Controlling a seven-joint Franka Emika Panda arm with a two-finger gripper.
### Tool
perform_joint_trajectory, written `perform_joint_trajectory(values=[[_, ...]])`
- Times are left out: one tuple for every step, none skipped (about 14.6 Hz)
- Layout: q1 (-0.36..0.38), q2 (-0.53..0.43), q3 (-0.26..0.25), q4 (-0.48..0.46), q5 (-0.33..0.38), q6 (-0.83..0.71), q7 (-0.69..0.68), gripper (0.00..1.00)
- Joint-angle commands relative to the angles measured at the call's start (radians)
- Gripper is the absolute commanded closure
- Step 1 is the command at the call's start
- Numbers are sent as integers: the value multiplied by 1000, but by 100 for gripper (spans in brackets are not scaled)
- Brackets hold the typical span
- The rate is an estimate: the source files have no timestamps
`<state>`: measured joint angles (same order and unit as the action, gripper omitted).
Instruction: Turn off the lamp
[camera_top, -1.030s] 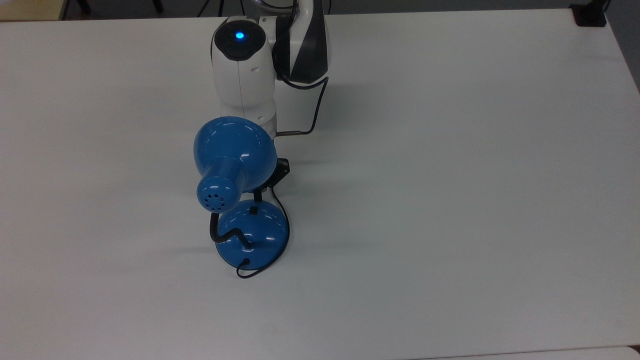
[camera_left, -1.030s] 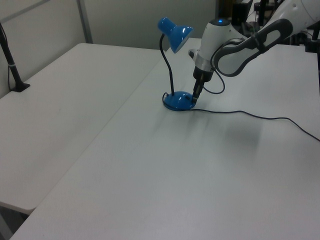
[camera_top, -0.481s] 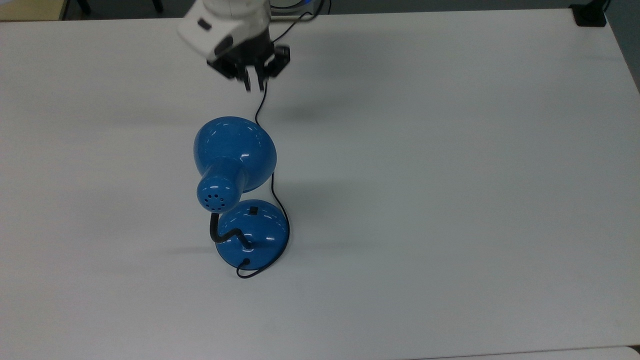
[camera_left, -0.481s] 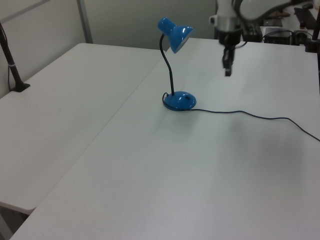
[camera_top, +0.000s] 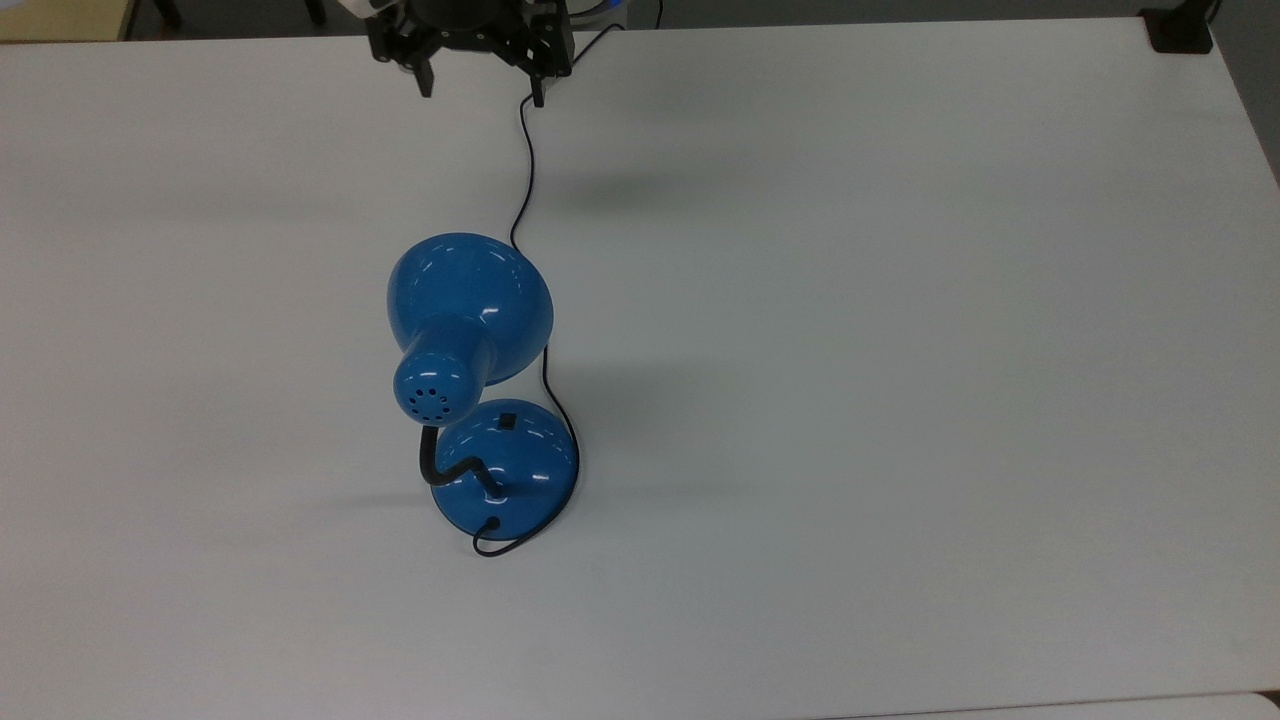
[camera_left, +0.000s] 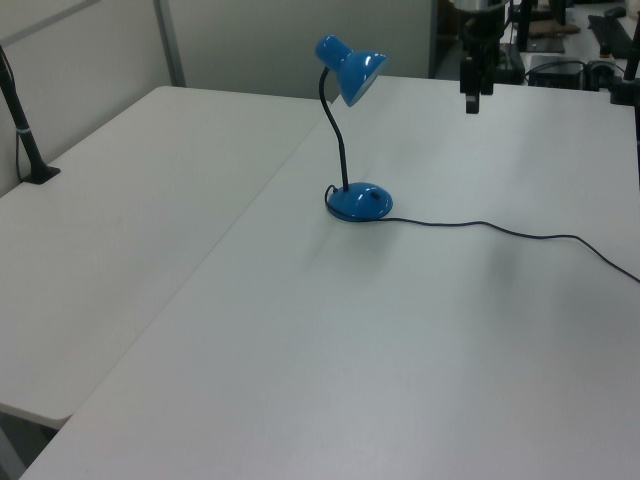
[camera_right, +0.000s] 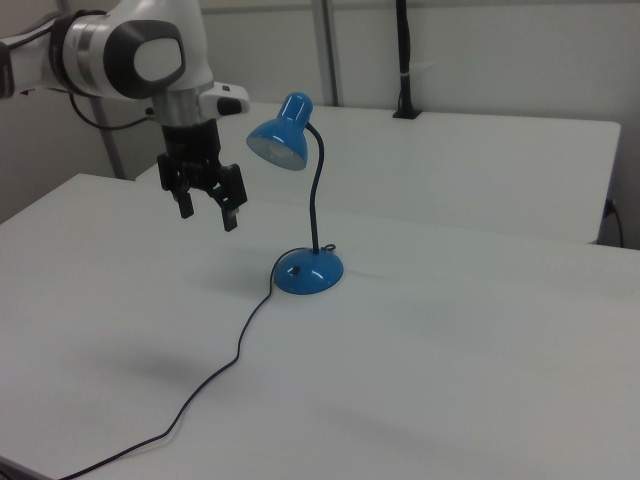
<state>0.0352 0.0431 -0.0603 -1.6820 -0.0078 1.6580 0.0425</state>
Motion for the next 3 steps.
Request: perform_joint_trajectory(values=[[-11, 17, -9, 47, 12, -30, 22, 0], [-11, 17, -9, 53, 12, -29, 22, 0], [-14, 23, -10, 67, 12, -30, 16, 0]])
